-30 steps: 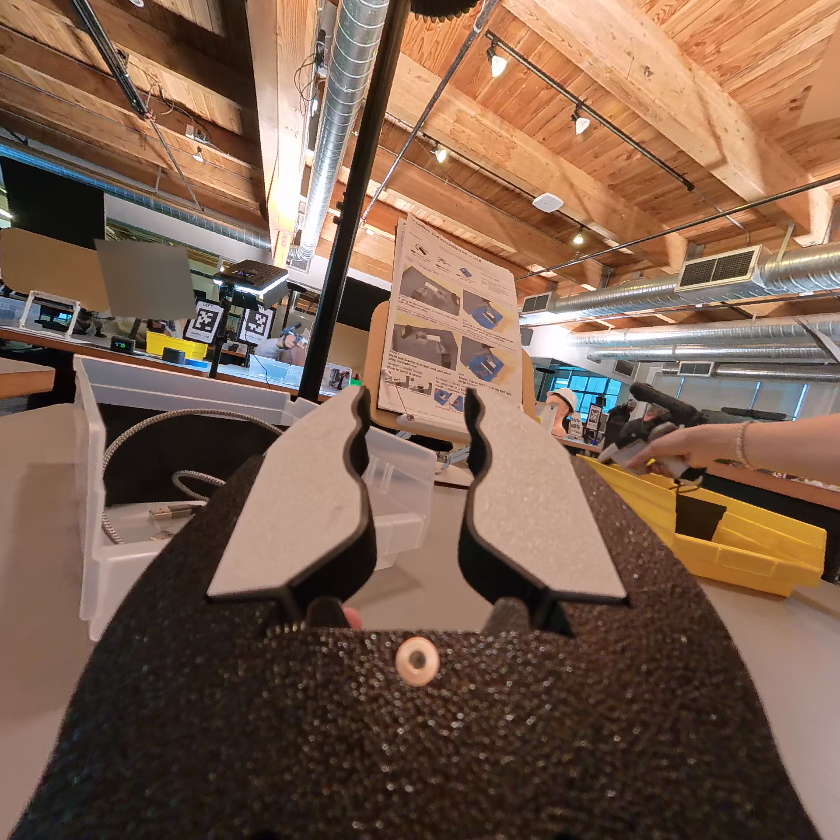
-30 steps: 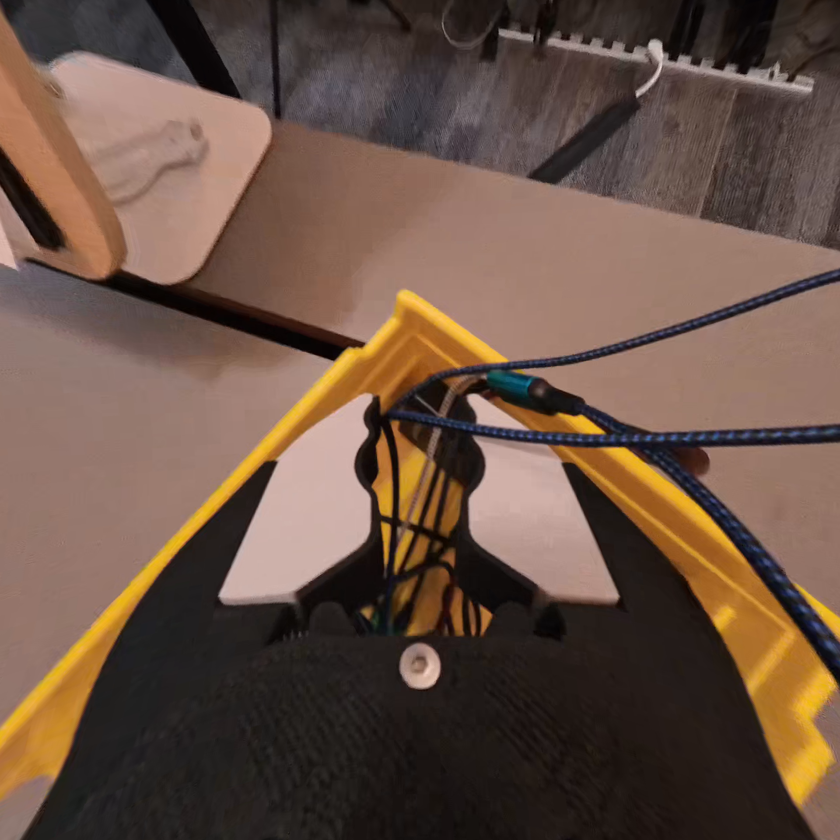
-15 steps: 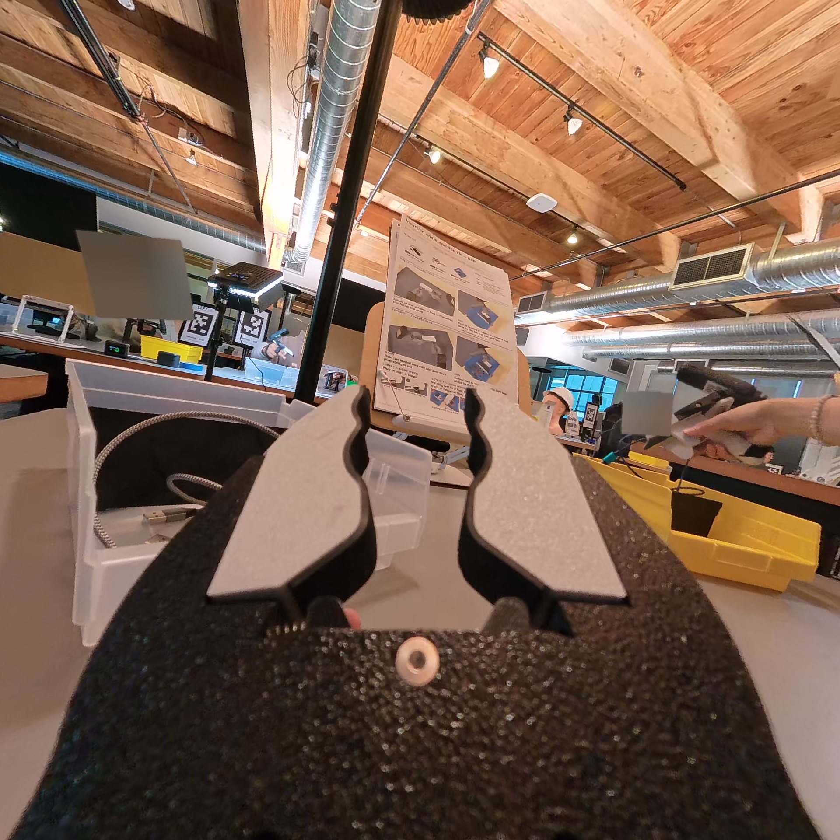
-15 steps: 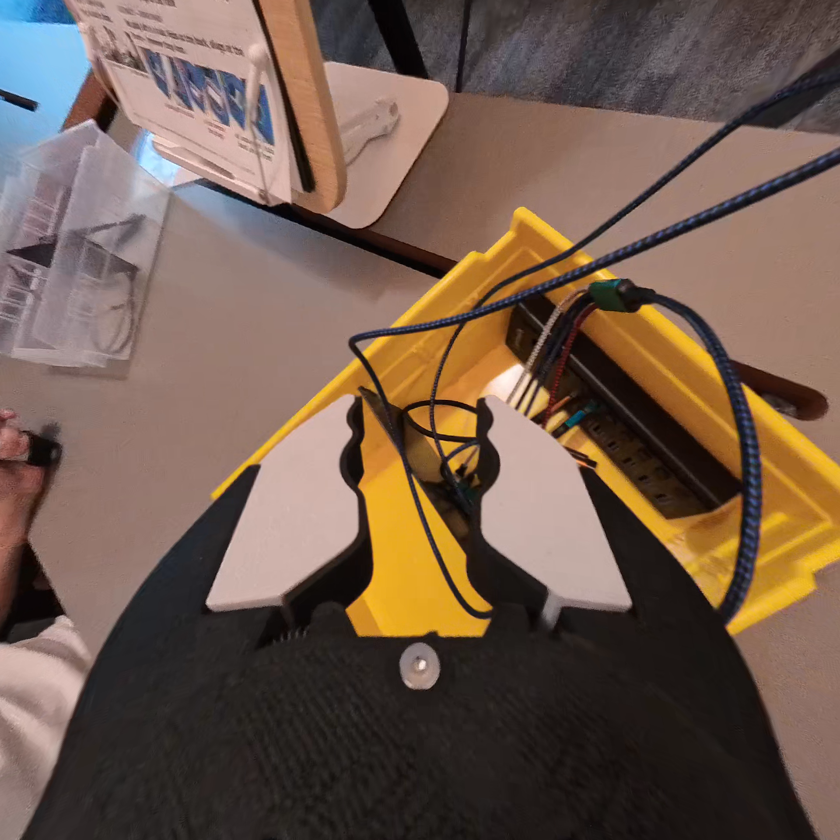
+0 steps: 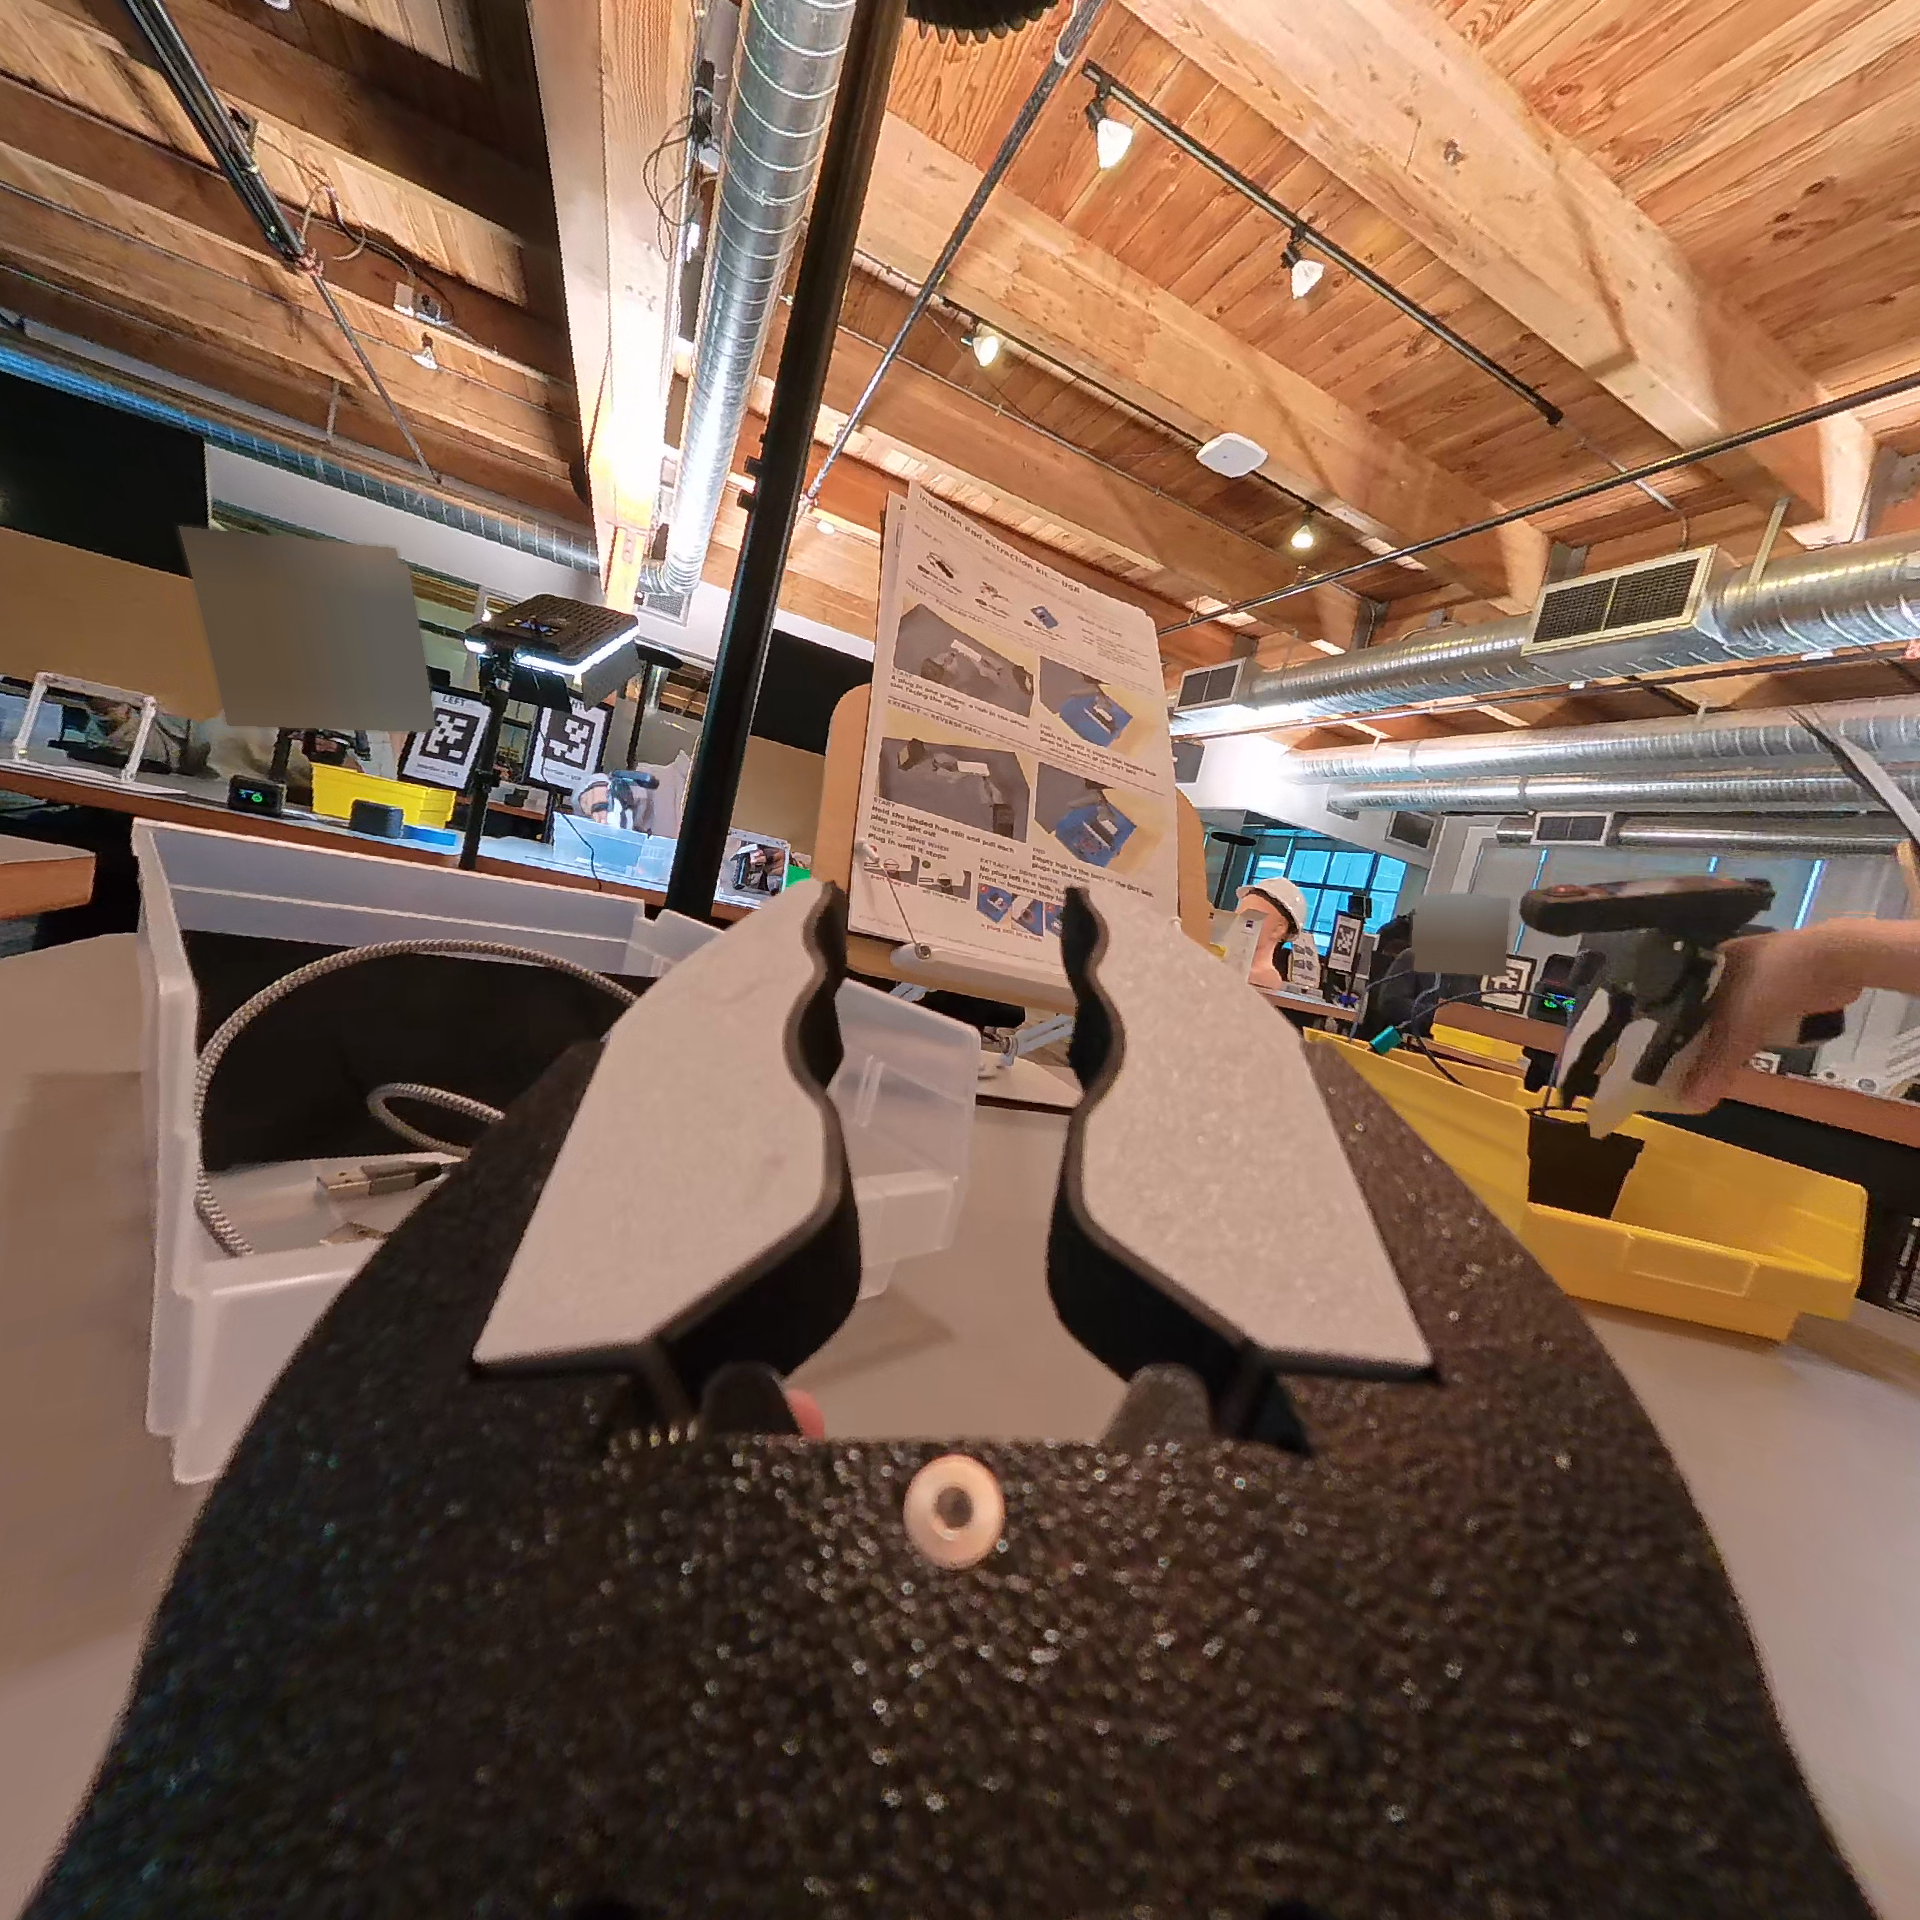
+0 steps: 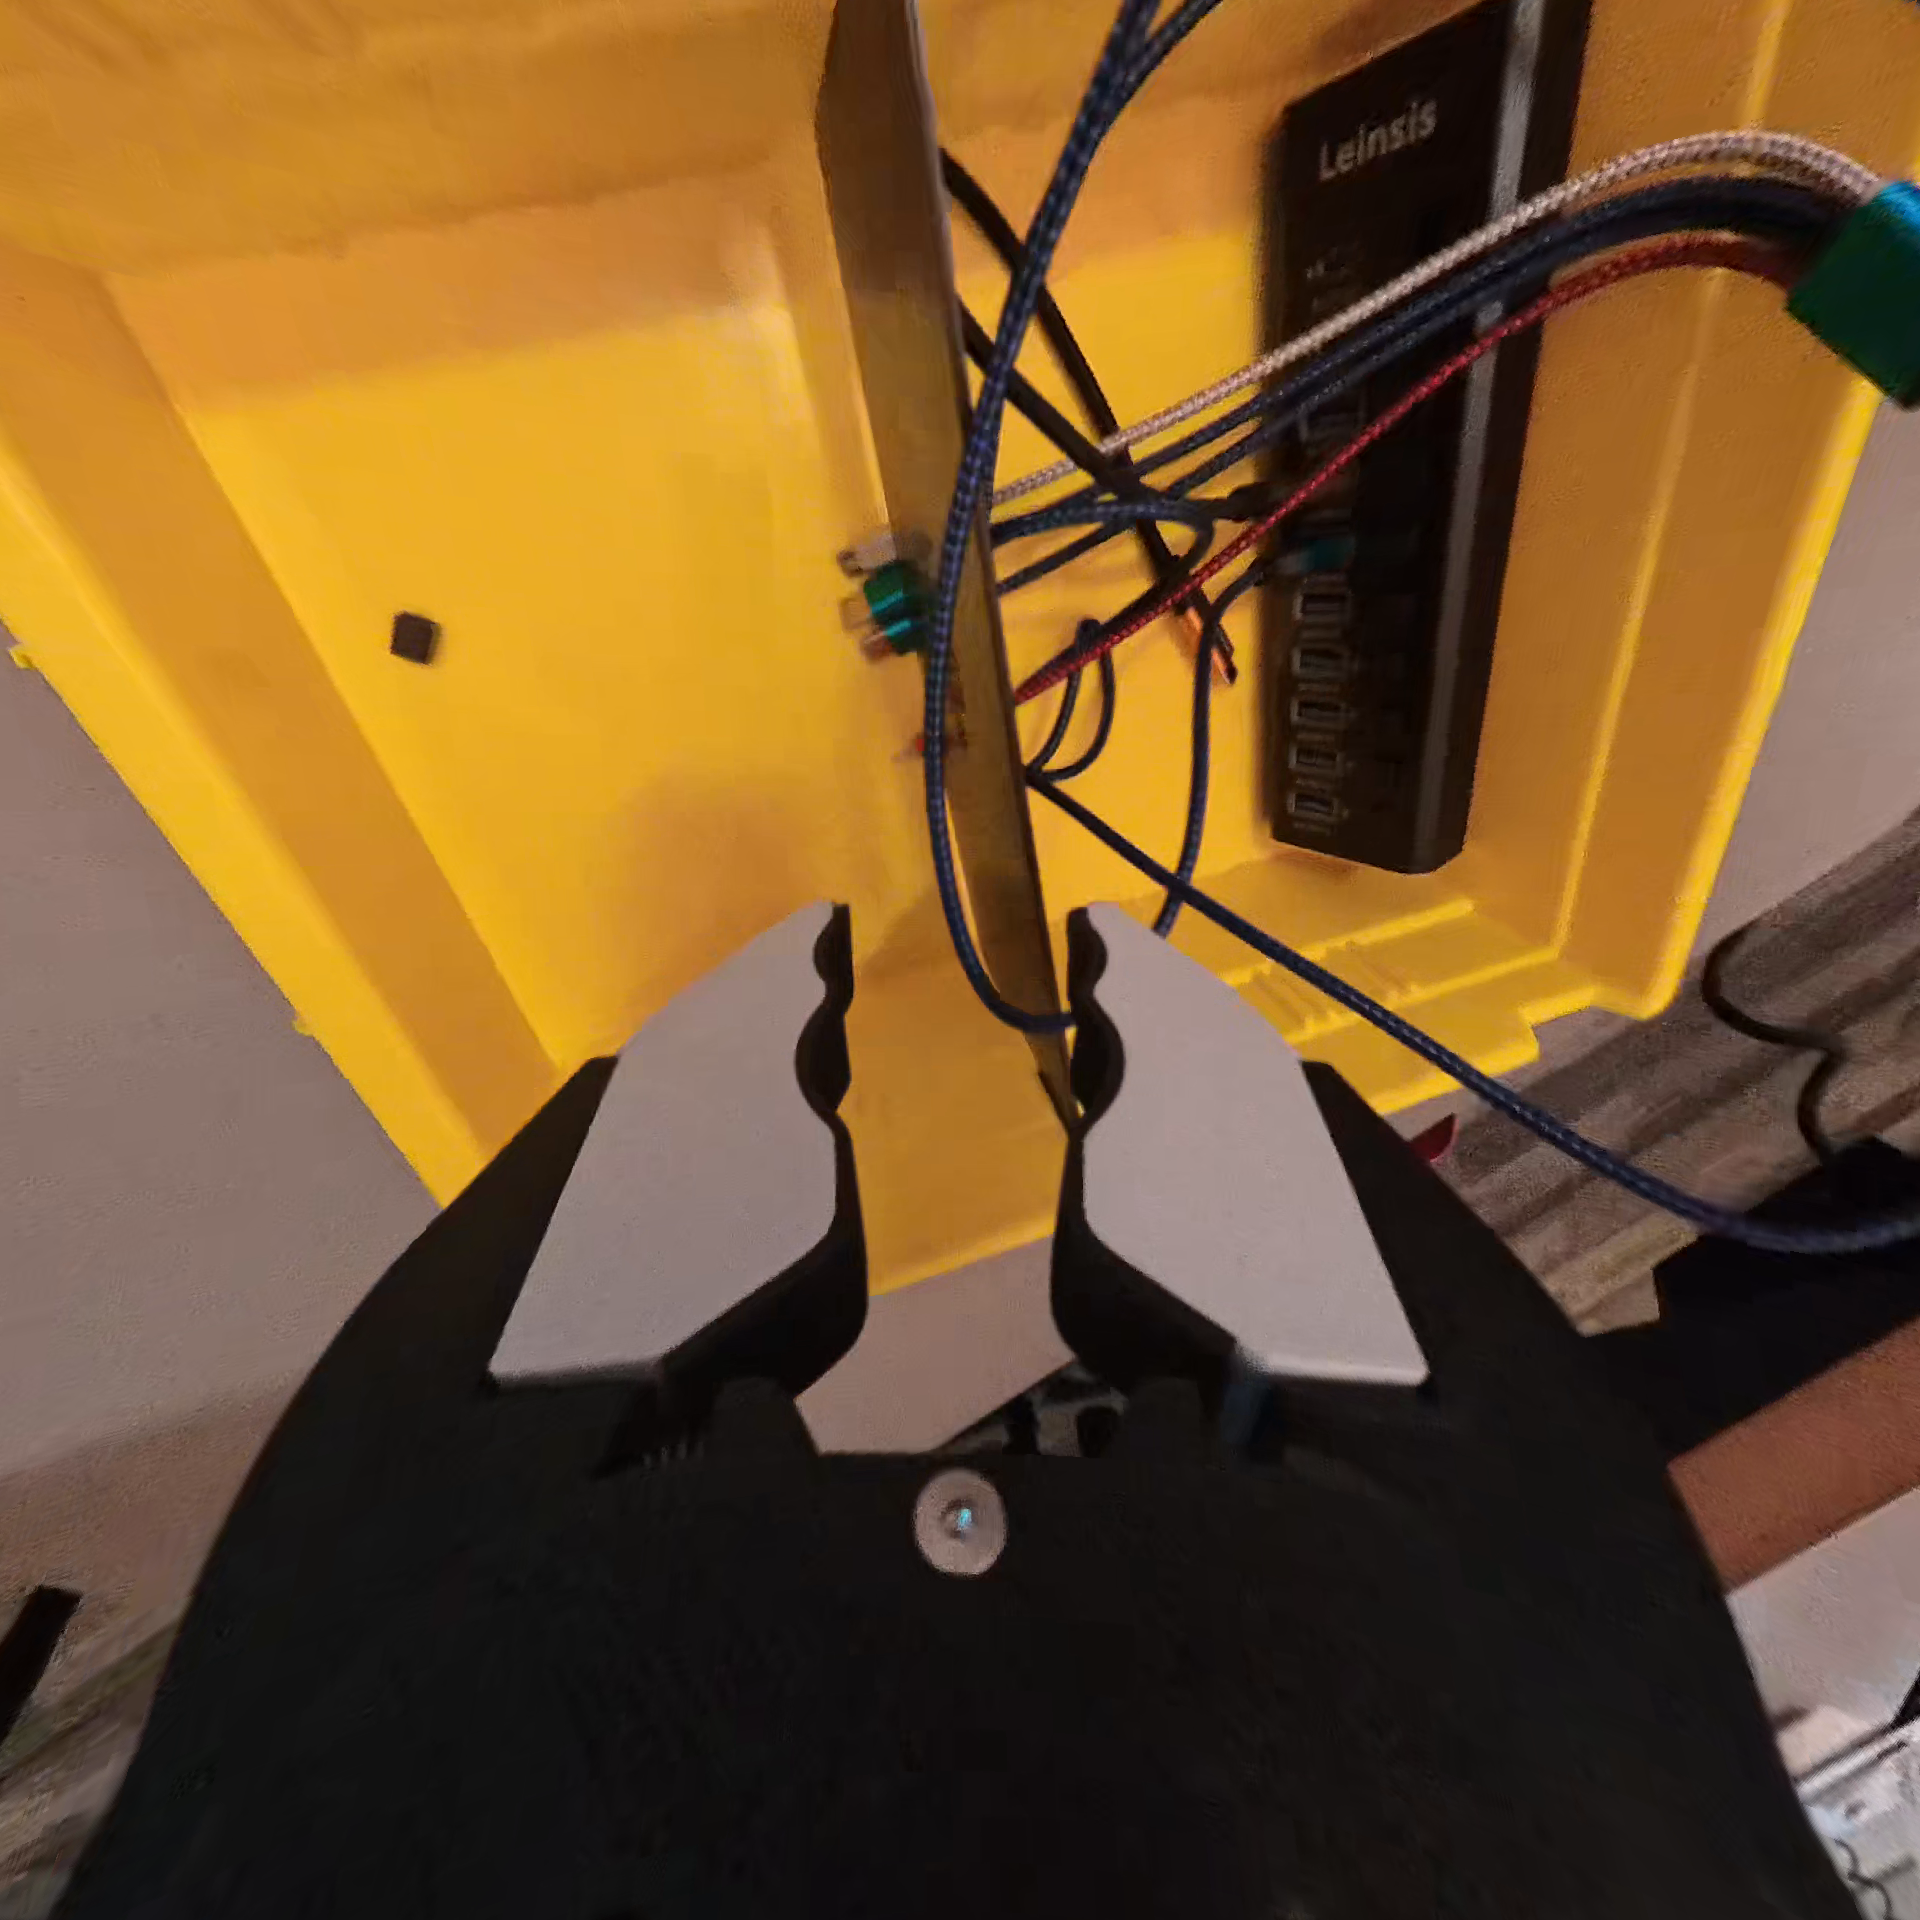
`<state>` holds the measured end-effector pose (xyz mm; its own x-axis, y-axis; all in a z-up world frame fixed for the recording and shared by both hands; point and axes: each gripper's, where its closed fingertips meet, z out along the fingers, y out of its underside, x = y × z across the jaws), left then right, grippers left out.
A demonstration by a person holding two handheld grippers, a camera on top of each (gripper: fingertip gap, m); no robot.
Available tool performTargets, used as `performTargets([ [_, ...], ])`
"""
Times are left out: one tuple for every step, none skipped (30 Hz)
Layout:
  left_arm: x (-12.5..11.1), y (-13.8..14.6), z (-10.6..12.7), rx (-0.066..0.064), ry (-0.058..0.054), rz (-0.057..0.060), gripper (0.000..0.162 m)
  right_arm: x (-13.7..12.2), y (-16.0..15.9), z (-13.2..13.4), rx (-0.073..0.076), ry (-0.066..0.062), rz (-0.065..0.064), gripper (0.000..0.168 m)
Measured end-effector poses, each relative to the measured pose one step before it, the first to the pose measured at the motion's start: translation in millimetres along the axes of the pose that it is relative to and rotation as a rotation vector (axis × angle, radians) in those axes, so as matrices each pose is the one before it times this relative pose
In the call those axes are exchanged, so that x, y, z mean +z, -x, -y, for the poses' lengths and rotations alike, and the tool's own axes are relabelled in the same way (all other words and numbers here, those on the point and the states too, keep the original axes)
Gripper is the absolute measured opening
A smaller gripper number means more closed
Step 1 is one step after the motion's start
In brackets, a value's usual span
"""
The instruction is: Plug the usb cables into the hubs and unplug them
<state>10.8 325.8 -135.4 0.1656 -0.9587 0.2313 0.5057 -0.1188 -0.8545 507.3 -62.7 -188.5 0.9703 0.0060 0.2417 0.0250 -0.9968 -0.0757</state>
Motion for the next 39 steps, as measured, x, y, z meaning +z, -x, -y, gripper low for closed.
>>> performTargets([
  [0.08, -0.15, -0.02, 0.0001, 0.0004, -0.0001, 0.040, 4.38, 0.01, 1.14, -0.0133, 0.0026, -0.0170, 0.035],
  [-0.13, 0.04, 0.17, 0.0001, -0.0006, 0.0000, 0.040, 5.21, -0.39, -0.86, -0.0207, 0.0145, -0.0185, 0.032],
  [-0.11, 0.06, 0.20, -0.0004, -0.0014, 0.0002, 0.040, 3.40, -2.58, -0.79, -0.0267, 0.0140, -0.0307, 0.027],
  [-0.18, 0.09, 0.29, -0.0009, -0.0017, 0.0006, 0.040, 2.05, -4.44, -0.50, -0.0241, 0.0100, -0.0399, 0.018],
  [-0.20, 0.12, 0.22, -0.0011, -0.0011, 0.0003, 0.040, 0.12, -4.31, 0.00, -0.0212, 0.0047, -0.0283, 0.008],
  [-0.06, 0.13, 0.03, -0.0011, -0.0003, -0.0002, 0.040, -1.44, -2.72, 0.48, -0.0125, -0.0007, -0.0075, 0.004],
  [0.05, -0.03, 0.05, -0.0008, 0.0004, -0.0003, 0.040, -1.88, -0.11, 1.40, 0.0066, -0.0091, 0.0154, 0.003],
  [0.01, 0.12, -0.06, -0.0007, 0.0006, -0.0002, 0.040, -2.59, 0.17, 2.37, 0.0227, -0.0151, 0.0259, 0.003],
  [0.09, -0.05, -0.07, -0.0008, 0.0009, -0.0003, 0.040, -2.67, -0.87, 3.54, 0.0250, -0.0231, 0.0230, 0.003],
  [0.11, 0.04, -0.07, -0.0010, 0.0010, -0.0003, 0.040, -2.39, -2.52, 3.37, 0.0220, -0.0221, 0.0140, 0.003],
  [0.01, 0.07, -0.06, -0.0012, 0.0006, -0.0003, 0.040, -1.50, -4.28, 2.16, 0.0215, -0.0120, 0.0018, 0.003],
  [-0.03, 0.14, 0.08, -0.0011, 0.0000, 0.0001, 0.040, 0.01, -4.88, 0.38, 0.0228, -0.0009, -0.0006, 0.003],
  [-0.13, 0.17, 0.13, -0.0012, -0.0008, 0.0008, 0.040, 1.33, -4.88, 0.22, 0.0217, 0.0046, -0.0008, 0.003],
  [-0.08, 0.33, 0.16, -0.0017, -0.0008, 0.0008, 0.040, 3.71, -5.02, 1.24, 0.0168, 0.0026, -0.0087, 0.003],
  [-0.09, 0.21, 0.14, -0.0024, -0.0006, 0.0003, 0.040, 5.54, -2.21, 1.79, 0.0113, 0.0041, 0.0060, 0.003],
  [-0.05, 0.42, 0.14, -0.0033, -0.0011, 0.0008, 0.040, 6.49, 4.26, 1.55, 0.0019, 0.0104, 0.0404, 0.003],
  [-0.21, 0.60, 0.24, -0.0042, -0.0016, 0.0014, 0.040, 7.73, 6.44, 0.56, -0.0010, 0.0144, 0.0474, 0.003],
  [-0.17, 0.64, 0.27, -0.0052, -0.0017, 0.0015, 0.040, 6.45, -1.78, 1.22, 0.0017, 0.0109, -0.0076, 0.003],
  [-0.19, 0.56, 0.21, -0.0065, -0.0017, 0.0008, 0.040, 3.95, 0.03, 1.83, -0.0019, 0.0016, 0.0080, 0.003],
  [-0.07, 0.51, 0.17, -0.0075, -0.0015, -0.0004, 0.040, 1.69, 0.15, 2.03, 0.0100, -0.0054, 0.0176, 0.003],
  [-0.21, 0.49, 0.18, -0.0060, -0.0014, -0.0001, 0.040, -0.58, 1.38, 0.09, 0.0254, 0.0015, 0.0388, 0.003],
  [-0.17, 0.48, 0.32, -0.0044, -0.0021, 0.0007, 0.040, -2.55, 2.46, -2.16, 0.0389, 0.0091, 0.0525, 0.004],
  [-0.22, 0.52, 0.27, -0.0039, -0.0024, 0.0012, 0.040, -3.91, 2.50, -3.13, 0.0317, 0.0118, 0.0569, 0.005],
  [-0.20, 0.56, 0.28, -0.0042, -0.0017, 0.0011, 0.040, -3.92, 0.17, -4.47, 0.0301, 0.0174, 0.0330, 0.009],
  [-0.05, 0.59, 0.08, -0.0049, -0.0007, 0.0006, 0.040, -3.02, 1.08, -3.69, 0.0349, 0.0126, 0.0294, 0.012],
  [0.01, 0.47, -0.01, -0.0055, -0.0003, 0.0001, 0.040, -2.82, 2.62, -1.88, 0.0362, 0.0051, 0.0381, 0.010],
  [-0.09, 0.27, 0.05, -0.0062, -0.0005, -0.0005, 0.040, -1.86, 2.40, -1.57, 0.0211, 0.0071, 0.0321, 0.014],
  [0.09, 0.34, -0.05, -0.0057, -0.0003, -0.0008, 0.040, -0.71, 7.10, -3.12, 0.0022, 0.0190, 0.0598, 0.040],
  [-0.04, 0.25, 0.00, -0.0037, -0.0001, -0.0002, 0.040, 1.17, 5.43, -2.21, 0.0109, 0.0143, 0.0370, 0.045],
  [-0.04, 0.23, 0.06, -0.0018, -0.0008, 0.0000, 0.040, 1.60, 4.57, -1.26, -0.0082, 0.0102, 0.0271, 0.044],
  [-0.19, 0.05, 0.28, -0.0009, -0.0015, 0.0003, 0.040, 1.79, -1.27, -0.97, -0.0165, 0.0119, -0.0149, 0.043],
  [-0.07, 0.18, 0.05, -0.0005, -0.0011, 0.0004, 0.040, 2.38, -5.05, -1.49, -0.0159, 0.0183, -0.0399, 0.042],
  [-0.06, -0.04, 0.10, -0.0006, -0.0004, -0.0001, 0.040, 3.88, -3.14, -2.04, -0.0117, 0.0239, -0.0284, 0.040],
  [-0.06, 0.14, 0.05, -0.0009, -0.0003, -0.0002, 0.040, 4.91, 0.52, -2.71, -0.0127, 0.0272, -0.0089, 0.039],
  [-0.07, 0.16, 0.03, -0.0014, -0.0008, 0.0000, 0.040, 5.50, 1.04, -4.50, -0.0150, 0.0352, -0.0057, 0.039],
  [-0.19, 0.21, 0.23, -0.0016, -0.0015, 0.0003, 0.040, 4.19, 1.41, -5.83, -0.0154, 0.0431, -0.0061, 0.039],
  [-0.22, 0.25, 0.17, -0.0020, -0.0017, 0.0005, 0.040, 1.89, 0.58, -4.51, -0.0188, 0.0327, -0.0142, 0.040],
  [-0.19, 0.32, 0.20, -0.0023, -0.0017, 0.0005, 0.040, -1.36, -0.96, -0.94, -0.0185, 0.0039, -0.0246, 0.040],
  [-0.08, 0.26, 0.20, -0.0020, -0.0015, 0.0003, 0.040, -3.88, 0.31, 1.43, -0.0093, -0.0197, -0.0135, 0.040],
])
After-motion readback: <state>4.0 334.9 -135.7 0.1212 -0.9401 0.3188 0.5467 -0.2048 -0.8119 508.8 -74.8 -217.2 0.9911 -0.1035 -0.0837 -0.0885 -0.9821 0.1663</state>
